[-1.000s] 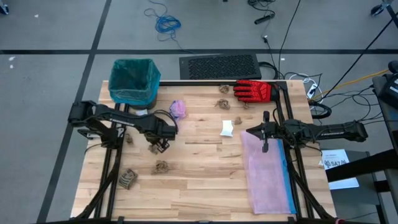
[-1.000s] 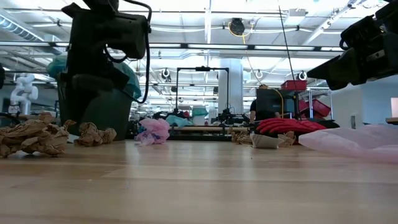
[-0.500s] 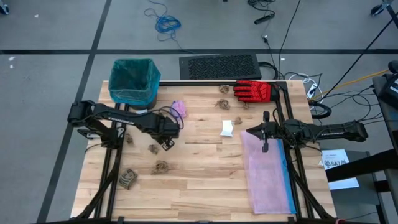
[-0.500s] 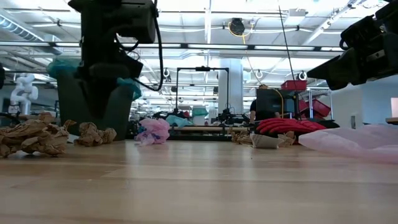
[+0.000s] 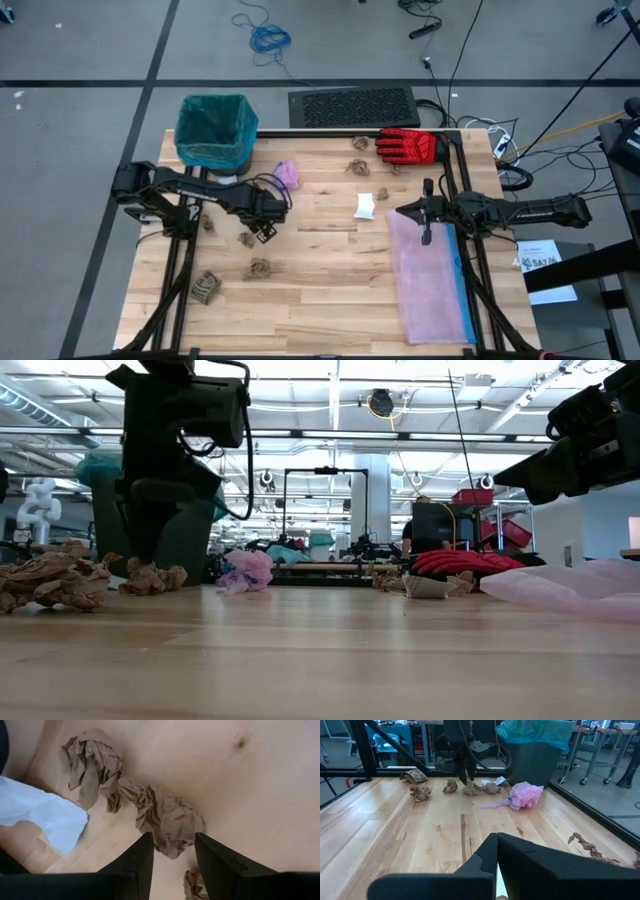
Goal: Place trash/remove bag and relplace
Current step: Put the brown napkin into the black trash bin
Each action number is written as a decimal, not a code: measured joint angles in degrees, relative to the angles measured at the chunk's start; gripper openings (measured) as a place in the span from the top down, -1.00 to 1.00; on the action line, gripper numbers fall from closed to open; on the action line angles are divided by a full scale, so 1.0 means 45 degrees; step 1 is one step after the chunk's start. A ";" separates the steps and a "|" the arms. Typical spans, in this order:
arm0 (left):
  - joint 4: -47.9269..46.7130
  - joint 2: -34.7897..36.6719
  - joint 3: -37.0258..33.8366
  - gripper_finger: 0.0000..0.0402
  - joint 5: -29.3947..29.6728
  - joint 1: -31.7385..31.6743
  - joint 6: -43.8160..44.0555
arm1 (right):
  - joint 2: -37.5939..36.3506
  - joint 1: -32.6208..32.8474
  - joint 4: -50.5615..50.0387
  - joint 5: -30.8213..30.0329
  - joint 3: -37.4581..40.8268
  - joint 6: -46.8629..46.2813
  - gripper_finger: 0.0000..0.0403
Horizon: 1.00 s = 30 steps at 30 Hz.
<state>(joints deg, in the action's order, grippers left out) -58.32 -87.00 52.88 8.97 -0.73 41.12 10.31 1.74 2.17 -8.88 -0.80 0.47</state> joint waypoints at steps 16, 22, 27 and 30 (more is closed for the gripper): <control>0.2179 0.0000 -0.1015 0.60 0.0000 0.0059 -0.0558 | -0.0003 -0.0002 -0.0001 -0.0001 0.0001 -0.0004 1.00; 0.2184 0.0000 0.0023 0.97 0.0148 0.0677 -0.1540 | -0.0003 0.0000 0.0000 -0.0005 0.0000 -0.0001 1.00; 0.2223 0.0010 0.1277 0.99 0.1169 0.0878 -0.2301 | -0.0003 -0.0002 -0.0005 -0.0005 0.0003 0.0000 1.00; 0.2241 0.0010 0.1689 0.98 0.1185 0.0666 -0.2743 | 0.0000 -0.0005 -0.0005 0.0000 0.0000 -0.0005 1.00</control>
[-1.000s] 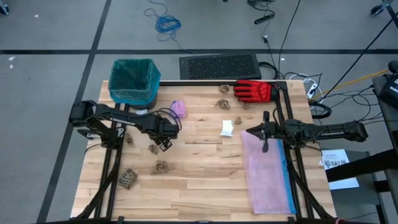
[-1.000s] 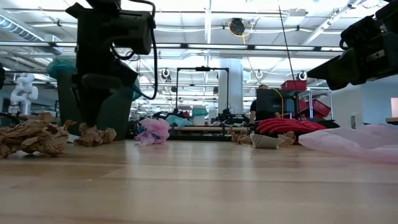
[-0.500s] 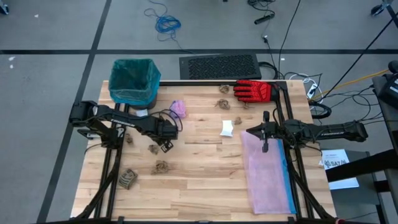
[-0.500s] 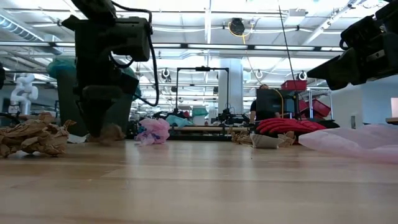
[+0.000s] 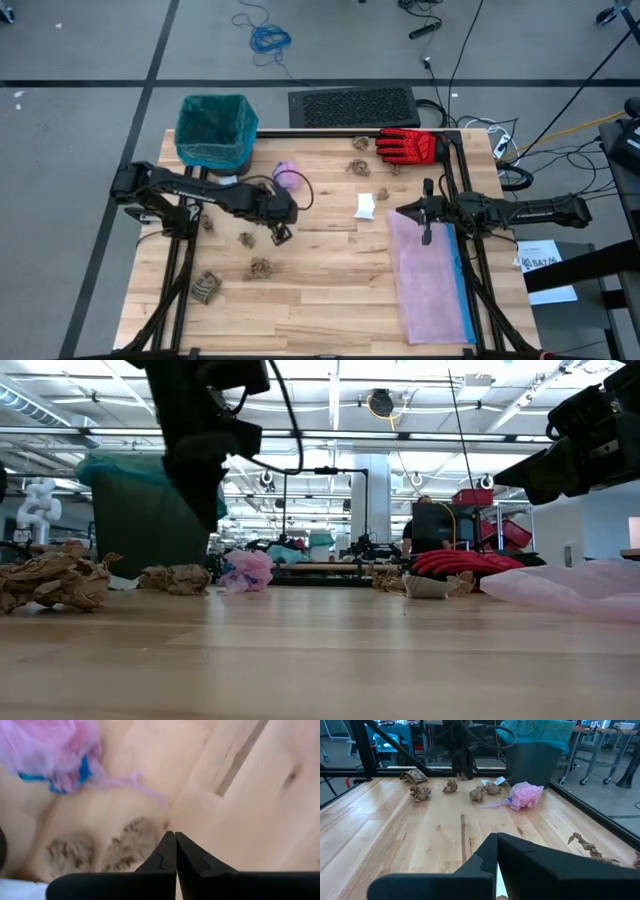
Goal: Place trash/remove bag and relplace
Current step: Put the brown napkin into the black trash bin
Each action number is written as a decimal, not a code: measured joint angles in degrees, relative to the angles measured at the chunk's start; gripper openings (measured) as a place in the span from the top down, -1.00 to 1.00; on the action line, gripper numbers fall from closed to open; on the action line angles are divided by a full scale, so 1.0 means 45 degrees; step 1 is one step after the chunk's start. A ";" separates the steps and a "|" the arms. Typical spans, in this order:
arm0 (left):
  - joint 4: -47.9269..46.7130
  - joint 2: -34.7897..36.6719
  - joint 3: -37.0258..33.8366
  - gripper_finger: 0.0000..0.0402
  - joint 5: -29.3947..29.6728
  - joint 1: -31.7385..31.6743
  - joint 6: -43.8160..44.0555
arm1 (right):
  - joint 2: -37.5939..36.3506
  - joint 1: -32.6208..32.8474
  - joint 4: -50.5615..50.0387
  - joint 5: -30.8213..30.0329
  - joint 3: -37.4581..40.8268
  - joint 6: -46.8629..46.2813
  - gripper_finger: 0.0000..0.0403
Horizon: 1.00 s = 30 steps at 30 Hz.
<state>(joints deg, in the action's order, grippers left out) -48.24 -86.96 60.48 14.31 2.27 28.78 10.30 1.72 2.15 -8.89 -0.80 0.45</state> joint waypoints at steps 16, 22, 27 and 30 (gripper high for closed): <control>-0.0394 -0.0112 -0.0862 0.23 -0.0310 -0.1085 -0.2603 | -0.0003 0.0000 0.0005 -0.0005 0.0005 0.0003 1.00; 0.0304 -0.0887 -0.1299 0.00 -0.0282 -0.1446 -0.3262 | 0.0000 0.0003 0.0000 -0.0005 0.0005 0.0003 1.00; 0.0326 -0.2061 -0.1319 -0.07 -0.0263 -0.1723 -0.3563 | 0.0000 0.0000 0.0000 -0.0005 0.0005 0.0000 1.00; 0.0347 -0.2748 -0.1260 -0.07 -0.0301 -0.1869 -0.3501 | -0.0003 0.0003 0.0002 -0.0005 0.0003 0.0005 1.00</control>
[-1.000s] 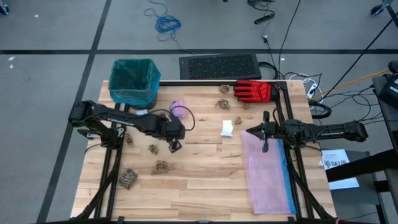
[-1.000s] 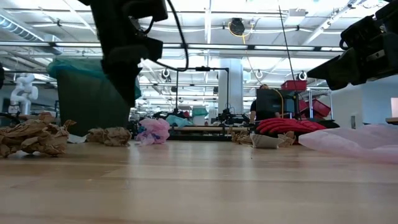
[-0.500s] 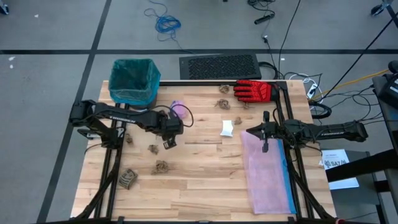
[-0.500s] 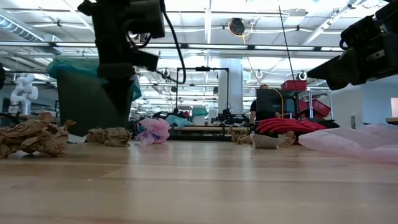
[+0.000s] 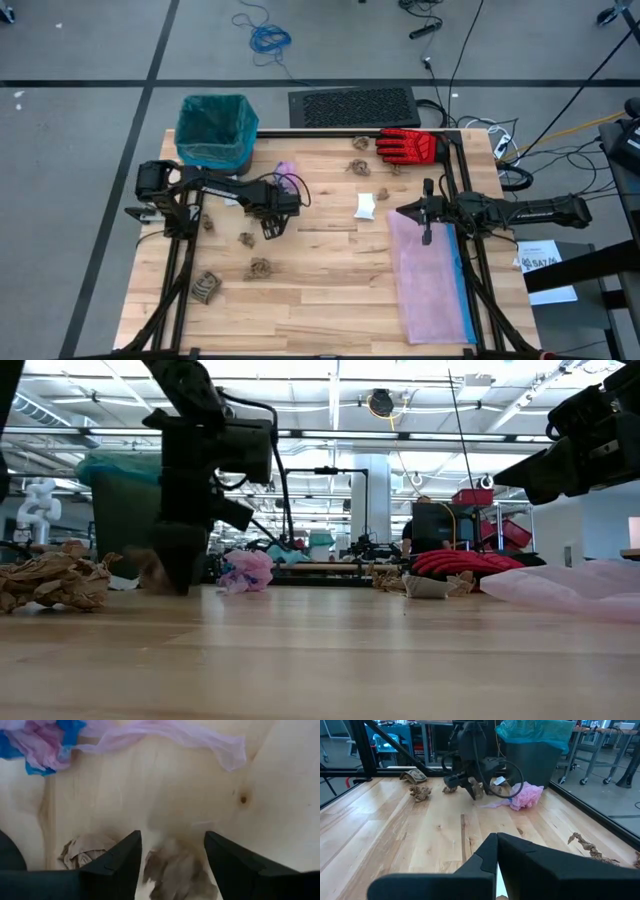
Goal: Place trash/remove bag and relplace
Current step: Put the brown napkin into the black trash bin
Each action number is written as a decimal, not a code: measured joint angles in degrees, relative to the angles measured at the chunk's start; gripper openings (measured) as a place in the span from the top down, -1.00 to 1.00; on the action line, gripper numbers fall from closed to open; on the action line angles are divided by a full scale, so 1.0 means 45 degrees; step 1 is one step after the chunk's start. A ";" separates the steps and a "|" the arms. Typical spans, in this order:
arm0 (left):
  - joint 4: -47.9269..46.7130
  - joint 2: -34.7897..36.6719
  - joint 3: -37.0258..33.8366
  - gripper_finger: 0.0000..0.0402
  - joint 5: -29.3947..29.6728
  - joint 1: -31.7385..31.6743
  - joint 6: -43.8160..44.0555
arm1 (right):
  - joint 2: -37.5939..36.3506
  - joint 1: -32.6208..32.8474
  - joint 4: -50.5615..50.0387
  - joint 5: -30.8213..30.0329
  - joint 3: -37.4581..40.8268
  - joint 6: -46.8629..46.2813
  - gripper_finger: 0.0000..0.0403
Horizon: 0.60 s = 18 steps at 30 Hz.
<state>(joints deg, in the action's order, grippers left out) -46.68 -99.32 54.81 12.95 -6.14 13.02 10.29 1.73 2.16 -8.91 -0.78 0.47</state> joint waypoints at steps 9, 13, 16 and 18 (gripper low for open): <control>-0.0201 -0.0578 0.0399 0.40 -0.0335 -0.0027 -0.0027 | 0.0003 0.0000 0.0003 0.0001 0.0000 0.0000 1.00; -0.0612 -0.0305 0.1012 0.89 -0.0394 -0.0019 -0.0361 | 0.0003 0.0002 0.0005 0.0002 -0.0002 0.0000 1.00; -0.1788 0.0069 0.1730 0.95 -0.0122 -0.0004 -0.0296 | -0.0002 -0.0003 0.0008 0.0000 0.0001 0.0000 1.00; -0.2974 0.0163 0.2183 0.98 -0.0009 0.0056 -0.0014 | 0.0000 0.0002 0.0003 -0.0005 0.0000 0.0000 1.00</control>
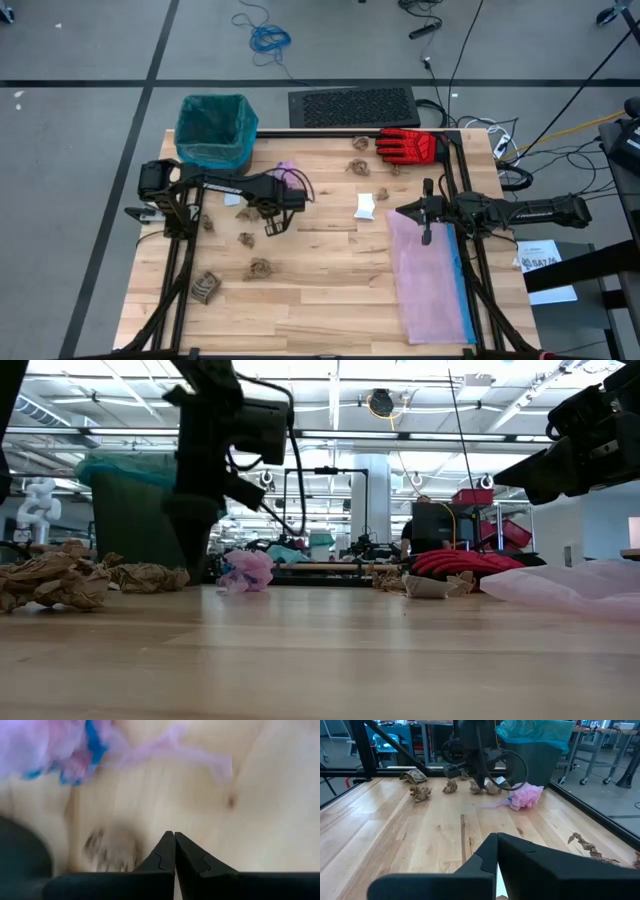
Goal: Place trash/remove bag and relplace
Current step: Put the brown napkin into the black trash bin
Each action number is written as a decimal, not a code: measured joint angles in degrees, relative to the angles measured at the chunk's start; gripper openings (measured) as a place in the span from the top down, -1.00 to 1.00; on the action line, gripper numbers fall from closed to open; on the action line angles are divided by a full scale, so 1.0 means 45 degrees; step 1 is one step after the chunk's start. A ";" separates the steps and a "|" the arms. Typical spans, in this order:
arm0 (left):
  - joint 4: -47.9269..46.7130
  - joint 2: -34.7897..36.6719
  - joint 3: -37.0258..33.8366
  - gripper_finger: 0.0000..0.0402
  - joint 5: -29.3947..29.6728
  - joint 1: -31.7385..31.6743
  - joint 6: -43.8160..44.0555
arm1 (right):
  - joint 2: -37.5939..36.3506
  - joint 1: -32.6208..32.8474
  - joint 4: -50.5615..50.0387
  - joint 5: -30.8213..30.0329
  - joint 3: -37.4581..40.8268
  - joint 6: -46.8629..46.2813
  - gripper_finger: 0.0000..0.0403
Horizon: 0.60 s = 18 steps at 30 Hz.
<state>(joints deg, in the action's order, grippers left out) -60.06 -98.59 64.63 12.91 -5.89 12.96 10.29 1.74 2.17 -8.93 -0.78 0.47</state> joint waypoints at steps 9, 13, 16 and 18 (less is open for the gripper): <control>-0.2483 0.0010 0.0212 0.86 0.0111 0.0005 0.1475 | -0.0002 -0.0005 0.0005 0.0000 0.0002 0.0000 1.00; -0.2383 0.0010 -0.0187 0.68 0.0111 0.0005 0.1281 | -0.0002 -0.0002 0.0000 0.0003 -0.0002 0.0000 1.00; -0.2376 0.0015 -0.0660 0.50 0.0132 0.0005 0.1281 | -0.0002 -0.0001 0.0000 0.0005 0.0000 0.0000 1.00; -0.2299 0.0015 -0.1018 0.36 0.0154 0.0005 0.1291 | -0.0002 0.0000 0.0000 0.0005 0.0000 0.0000 1.00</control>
<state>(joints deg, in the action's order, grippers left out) -70.40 -98.52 60.05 13.61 -5.87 18.76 10.28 1.74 2.17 -8.91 -0.78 0.47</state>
